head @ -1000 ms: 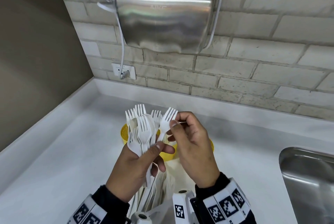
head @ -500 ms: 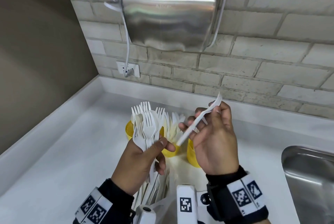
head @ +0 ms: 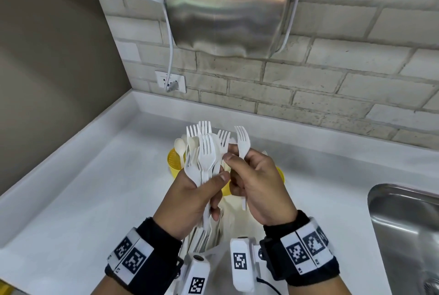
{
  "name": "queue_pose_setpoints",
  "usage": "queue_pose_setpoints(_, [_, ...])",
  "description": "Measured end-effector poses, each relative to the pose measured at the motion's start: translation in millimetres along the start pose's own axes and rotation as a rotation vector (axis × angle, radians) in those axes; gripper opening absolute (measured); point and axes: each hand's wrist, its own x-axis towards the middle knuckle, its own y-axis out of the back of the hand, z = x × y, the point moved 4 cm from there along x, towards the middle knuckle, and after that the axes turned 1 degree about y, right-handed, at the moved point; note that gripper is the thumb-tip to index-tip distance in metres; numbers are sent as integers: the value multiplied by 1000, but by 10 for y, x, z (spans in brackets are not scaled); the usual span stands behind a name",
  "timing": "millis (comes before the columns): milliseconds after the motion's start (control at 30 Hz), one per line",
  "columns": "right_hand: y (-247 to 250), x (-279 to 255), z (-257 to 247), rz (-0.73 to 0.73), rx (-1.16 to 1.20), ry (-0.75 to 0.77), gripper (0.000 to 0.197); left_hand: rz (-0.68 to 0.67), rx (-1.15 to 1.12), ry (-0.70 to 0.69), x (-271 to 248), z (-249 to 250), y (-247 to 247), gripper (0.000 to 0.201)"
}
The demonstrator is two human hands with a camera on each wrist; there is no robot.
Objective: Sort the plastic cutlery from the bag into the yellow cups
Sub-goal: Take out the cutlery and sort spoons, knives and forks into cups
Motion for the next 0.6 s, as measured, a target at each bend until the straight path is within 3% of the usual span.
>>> queue_pose_setpoints(433, [-178,-52,-48,-100,56,-24,25,-3,93,-39,25,12,7,8])
queue_pose_setpoints(600, [-209,-19,-16,-63,56,25,29,7,93,-50,55,48,1,19])
